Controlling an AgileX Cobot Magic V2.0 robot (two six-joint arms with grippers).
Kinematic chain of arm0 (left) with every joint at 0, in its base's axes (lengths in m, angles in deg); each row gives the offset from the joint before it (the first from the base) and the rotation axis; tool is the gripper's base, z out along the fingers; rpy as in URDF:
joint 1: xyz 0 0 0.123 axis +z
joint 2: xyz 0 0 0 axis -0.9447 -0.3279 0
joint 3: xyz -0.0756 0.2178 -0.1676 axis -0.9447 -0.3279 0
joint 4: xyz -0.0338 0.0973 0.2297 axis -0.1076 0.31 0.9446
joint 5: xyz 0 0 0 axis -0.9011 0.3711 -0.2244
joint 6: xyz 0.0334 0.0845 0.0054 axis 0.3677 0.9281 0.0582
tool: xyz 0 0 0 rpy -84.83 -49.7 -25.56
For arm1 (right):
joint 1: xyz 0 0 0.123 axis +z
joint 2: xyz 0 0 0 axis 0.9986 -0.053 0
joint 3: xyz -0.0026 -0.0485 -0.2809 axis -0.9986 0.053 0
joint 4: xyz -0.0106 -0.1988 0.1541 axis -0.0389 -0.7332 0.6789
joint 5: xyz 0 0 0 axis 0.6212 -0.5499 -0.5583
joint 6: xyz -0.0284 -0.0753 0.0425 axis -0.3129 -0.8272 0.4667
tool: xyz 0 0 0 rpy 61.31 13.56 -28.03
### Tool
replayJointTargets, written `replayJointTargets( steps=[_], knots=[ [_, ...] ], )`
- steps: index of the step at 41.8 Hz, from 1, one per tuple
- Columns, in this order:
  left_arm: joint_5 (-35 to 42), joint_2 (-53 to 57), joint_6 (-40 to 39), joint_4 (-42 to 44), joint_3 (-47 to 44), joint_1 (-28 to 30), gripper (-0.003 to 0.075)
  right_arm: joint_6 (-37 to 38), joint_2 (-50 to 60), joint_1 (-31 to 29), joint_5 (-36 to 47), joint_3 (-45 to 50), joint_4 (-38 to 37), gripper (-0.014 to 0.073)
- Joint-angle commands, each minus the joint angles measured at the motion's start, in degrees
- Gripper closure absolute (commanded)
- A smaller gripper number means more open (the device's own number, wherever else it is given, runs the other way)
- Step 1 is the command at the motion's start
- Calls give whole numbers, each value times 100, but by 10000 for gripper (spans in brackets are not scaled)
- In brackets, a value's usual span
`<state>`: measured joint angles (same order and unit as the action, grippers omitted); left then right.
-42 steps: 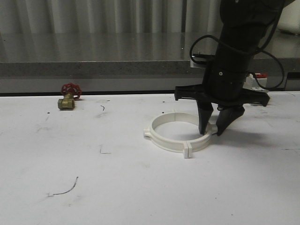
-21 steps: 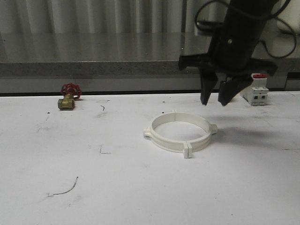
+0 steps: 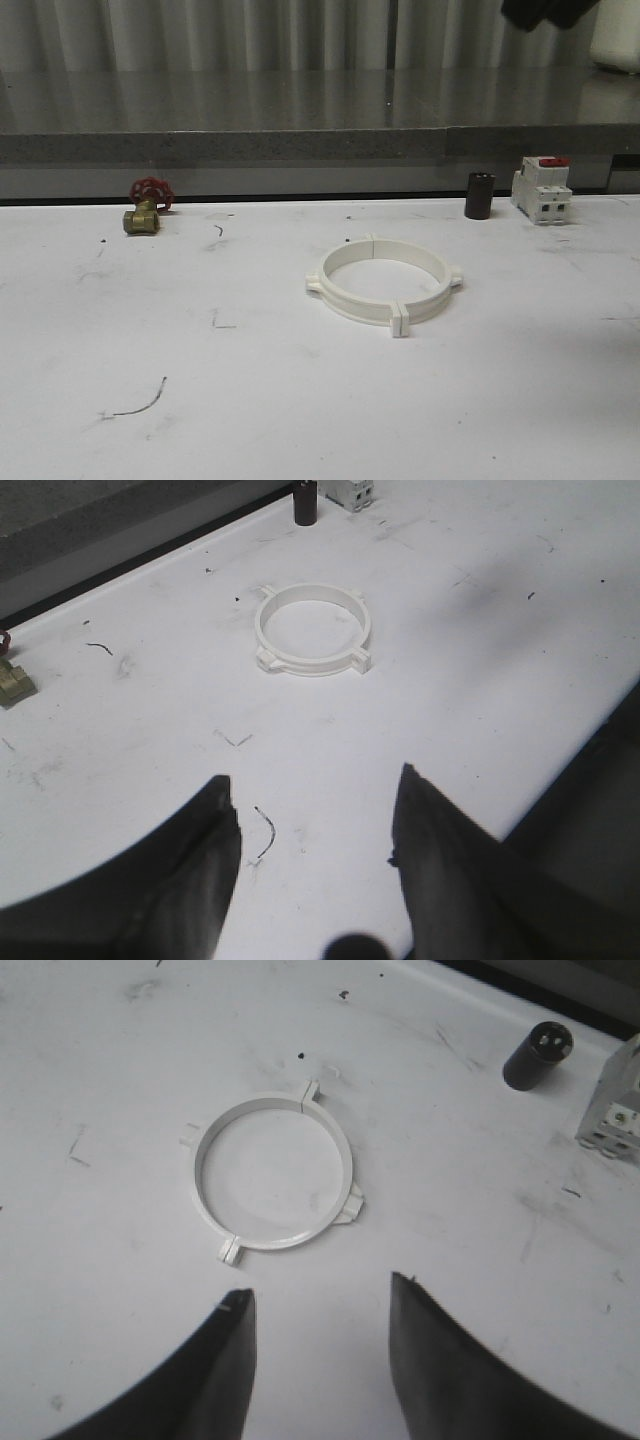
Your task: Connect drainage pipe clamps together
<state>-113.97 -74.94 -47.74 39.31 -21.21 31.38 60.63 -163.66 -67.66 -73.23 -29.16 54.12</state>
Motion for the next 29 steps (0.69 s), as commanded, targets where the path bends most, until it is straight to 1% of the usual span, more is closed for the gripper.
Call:
replayJointTargets(
  steps=[1,7,15,29],
  knots=[
    [412,-9,-17,-76,152,-36,374,-53,911,-4,253,319,53,247],
    [412,-9,-17,-76,152,-36,374,98,2010,-4,304,1155,70,247],
    [412,-9,-17,-76,152,-36,374,174,3177,-4,363,2139,76,247],
    [412,-9,-17,-76,152,-36,374,174,5080,-4,402,3438,70,247]
  ],
)
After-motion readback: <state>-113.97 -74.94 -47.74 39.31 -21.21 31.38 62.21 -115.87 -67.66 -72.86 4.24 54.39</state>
